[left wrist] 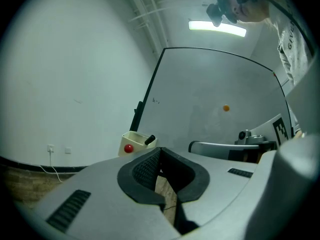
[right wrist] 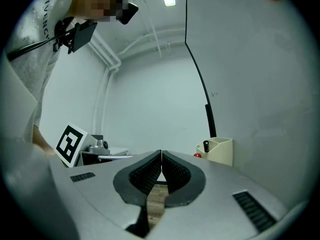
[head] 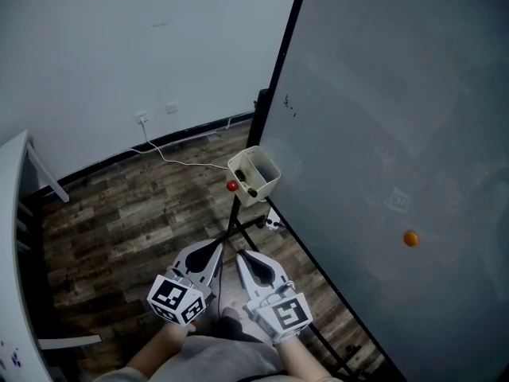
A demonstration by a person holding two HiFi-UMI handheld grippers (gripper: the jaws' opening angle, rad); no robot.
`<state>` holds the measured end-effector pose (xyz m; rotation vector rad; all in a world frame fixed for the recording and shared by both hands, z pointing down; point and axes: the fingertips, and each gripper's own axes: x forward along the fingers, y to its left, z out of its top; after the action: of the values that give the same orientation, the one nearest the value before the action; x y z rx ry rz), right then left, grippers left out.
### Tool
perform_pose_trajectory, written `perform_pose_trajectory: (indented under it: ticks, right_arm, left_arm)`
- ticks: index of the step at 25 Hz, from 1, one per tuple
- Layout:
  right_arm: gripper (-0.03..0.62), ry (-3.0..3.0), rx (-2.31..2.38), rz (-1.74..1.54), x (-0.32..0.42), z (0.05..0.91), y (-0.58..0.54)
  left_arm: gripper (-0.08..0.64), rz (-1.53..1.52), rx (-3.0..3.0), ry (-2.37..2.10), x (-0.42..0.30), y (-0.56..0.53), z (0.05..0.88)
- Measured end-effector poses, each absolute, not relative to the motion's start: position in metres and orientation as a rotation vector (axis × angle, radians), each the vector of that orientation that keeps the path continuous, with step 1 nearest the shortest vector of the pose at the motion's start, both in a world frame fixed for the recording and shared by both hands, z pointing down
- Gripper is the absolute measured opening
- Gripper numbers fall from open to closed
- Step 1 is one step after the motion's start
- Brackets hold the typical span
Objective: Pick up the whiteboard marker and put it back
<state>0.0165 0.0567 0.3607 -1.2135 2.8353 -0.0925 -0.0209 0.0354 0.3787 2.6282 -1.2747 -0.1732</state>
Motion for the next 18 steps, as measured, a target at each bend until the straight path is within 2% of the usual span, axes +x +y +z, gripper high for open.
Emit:
perform_pose_trajectory:
  ticks: [18]
  right_arm:
    - [0.02,2.908,-1.128,-0.042,0.052,0.377,-0.017]
  left_arm:
    - [0.015,-0.147,2.575,-1.337,0.023,-0.036,0.401]
